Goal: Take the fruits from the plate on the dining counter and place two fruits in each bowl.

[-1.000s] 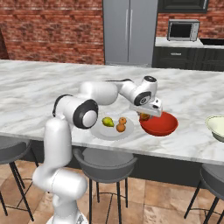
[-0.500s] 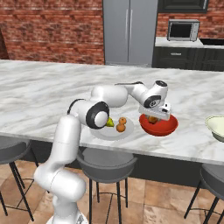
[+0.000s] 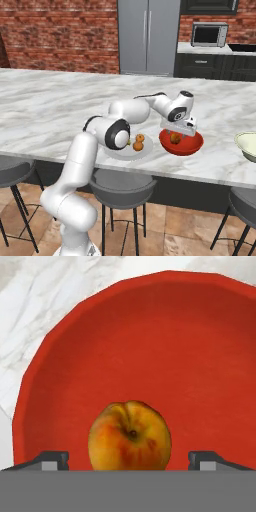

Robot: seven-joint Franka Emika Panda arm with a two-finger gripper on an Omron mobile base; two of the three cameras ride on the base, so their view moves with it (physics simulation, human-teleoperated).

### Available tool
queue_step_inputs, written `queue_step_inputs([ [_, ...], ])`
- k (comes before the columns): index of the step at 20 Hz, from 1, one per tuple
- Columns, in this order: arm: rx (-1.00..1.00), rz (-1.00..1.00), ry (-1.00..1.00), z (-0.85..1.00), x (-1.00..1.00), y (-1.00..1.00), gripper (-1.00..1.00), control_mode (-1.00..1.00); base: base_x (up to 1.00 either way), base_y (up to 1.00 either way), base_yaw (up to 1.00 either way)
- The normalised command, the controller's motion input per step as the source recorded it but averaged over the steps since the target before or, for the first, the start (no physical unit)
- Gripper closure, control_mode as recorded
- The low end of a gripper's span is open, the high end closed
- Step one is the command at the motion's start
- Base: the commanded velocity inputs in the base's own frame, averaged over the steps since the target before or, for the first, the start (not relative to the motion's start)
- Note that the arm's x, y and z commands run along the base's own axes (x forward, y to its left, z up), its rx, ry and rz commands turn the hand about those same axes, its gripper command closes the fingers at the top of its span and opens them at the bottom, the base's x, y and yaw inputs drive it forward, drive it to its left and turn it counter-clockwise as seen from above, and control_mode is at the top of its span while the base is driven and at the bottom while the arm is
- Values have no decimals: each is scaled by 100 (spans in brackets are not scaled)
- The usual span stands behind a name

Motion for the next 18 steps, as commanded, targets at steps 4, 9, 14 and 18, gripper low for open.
queue_step_inputs([
  [4, 0, 0, 12, 12, 4, 0, -100, -100, 0, 0, 0],
  [9, 0, 2, -3, 56, -50, 33, -100, -100, 0, 0, 0],
  [14, -3, 0, 0, 10, -50, 79, -100, -100, 0, 0, 0],
  [18, -9, -6, 0, -4, -27, 94, -100, -100, 0, 0, 0],
])
